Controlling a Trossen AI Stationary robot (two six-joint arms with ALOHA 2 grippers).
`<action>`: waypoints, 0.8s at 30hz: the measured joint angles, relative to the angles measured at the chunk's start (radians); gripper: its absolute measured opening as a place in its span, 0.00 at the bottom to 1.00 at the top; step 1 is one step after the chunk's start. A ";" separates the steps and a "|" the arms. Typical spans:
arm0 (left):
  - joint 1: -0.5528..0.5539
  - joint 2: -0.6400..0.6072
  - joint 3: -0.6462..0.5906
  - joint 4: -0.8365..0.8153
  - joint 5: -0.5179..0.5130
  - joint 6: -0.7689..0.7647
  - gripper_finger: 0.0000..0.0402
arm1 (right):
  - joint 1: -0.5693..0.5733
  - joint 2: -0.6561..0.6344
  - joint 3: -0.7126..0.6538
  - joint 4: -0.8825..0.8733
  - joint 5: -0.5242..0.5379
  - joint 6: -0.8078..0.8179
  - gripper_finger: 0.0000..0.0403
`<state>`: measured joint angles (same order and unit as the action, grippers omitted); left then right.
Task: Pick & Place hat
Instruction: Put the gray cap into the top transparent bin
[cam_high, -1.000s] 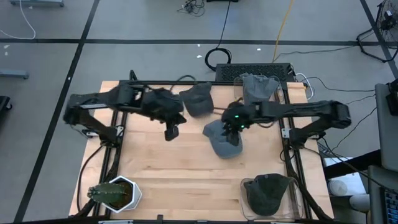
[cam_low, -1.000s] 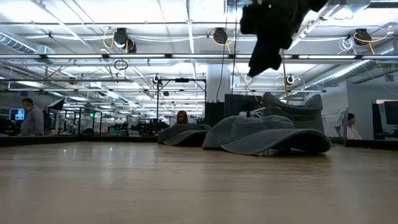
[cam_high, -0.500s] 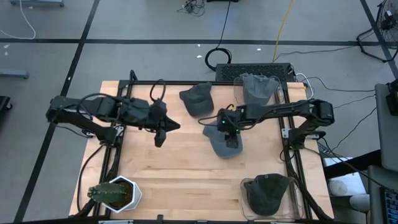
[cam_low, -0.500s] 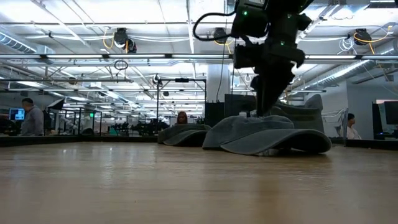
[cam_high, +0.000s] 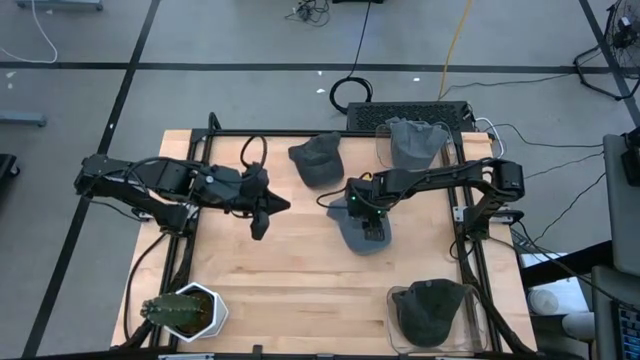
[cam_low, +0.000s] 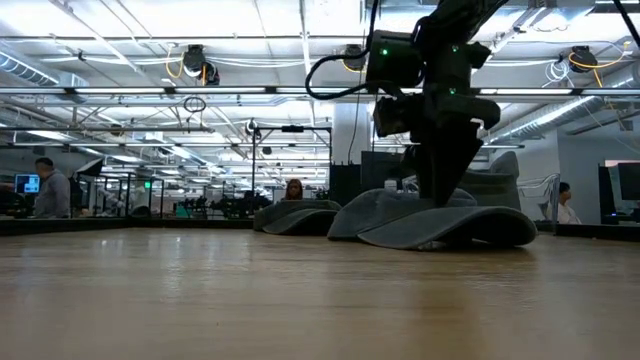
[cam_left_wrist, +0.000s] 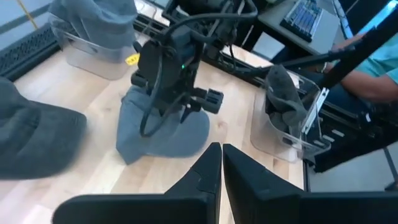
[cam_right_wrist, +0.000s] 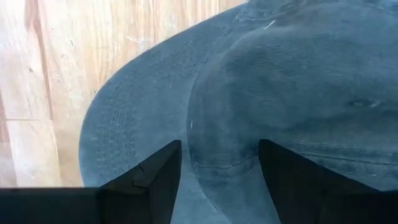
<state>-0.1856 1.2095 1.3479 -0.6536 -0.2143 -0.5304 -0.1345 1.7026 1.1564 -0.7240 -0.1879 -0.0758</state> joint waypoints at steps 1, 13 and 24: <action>0.002 0.000 0.000 0.006 -0.006 0.000 0.06 | 0.000 0.003 0.000 0.002 0.000 -0.012 0.50; 0.003 0.000 0.000 0.021 -0.059 -0.003 0.06 | 0.001 0.004 0.000 -0.033 -0.019 -0.140 0.03; 0.023 0.000 0.000 0.021 -0.059 0.051 0.06 | 0.074 -0.248 -0.002 -0.123 0.387 -0.129 0.01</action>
<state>-0.1625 1.2095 1.3479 -0.6327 -0.2733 -0.4790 -0.0610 1.4543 1.1549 -0.8470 0.1995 -0.2051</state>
